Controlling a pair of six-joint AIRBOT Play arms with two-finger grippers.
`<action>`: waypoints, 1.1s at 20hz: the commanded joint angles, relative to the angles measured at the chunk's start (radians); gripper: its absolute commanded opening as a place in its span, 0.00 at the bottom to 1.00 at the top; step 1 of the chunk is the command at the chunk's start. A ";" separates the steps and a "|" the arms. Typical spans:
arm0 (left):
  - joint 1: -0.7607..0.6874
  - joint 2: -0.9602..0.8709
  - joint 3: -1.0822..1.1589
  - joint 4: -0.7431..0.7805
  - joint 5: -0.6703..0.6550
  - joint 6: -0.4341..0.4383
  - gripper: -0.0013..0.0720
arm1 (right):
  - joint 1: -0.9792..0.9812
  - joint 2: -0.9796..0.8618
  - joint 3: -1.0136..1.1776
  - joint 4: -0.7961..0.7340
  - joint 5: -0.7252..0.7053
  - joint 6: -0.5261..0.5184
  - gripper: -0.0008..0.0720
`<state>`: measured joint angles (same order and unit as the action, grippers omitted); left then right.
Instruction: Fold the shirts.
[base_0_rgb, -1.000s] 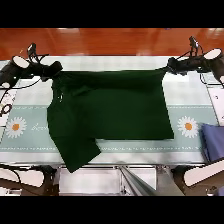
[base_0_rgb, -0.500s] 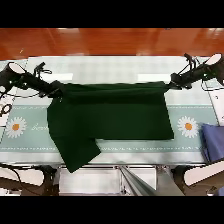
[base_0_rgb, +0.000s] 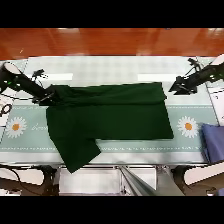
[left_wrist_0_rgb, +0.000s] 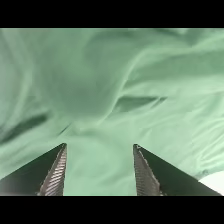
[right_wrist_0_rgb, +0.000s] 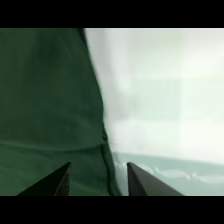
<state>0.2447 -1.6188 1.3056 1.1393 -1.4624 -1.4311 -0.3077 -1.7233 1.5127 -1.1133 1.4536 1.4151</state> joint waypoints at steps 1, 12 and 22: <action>0.044 0.127 -0.022 0.033 -0.038 -0.040 0.71 | -0.077 0.113 -0.036 -0.004 0.055 0.045 0.58; 0.416 0.722 -0.846 -0.088 0.120 -0.058 0.71 | -0.235 0.680 -0.949 0.287 -0.324 -0.192 0.58; 0.193 0.700 -0.935 -0.021 0.185 -0.090 0.71 | -0.231 0.718 -0.954 0.330 -0.308 -0.200 0.58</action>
<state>0.5320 -0.9115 0.3897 1.1286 -1.3197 -1.5063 -0.5373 -1.0119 0.5655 -0.8036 1.1465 1.2201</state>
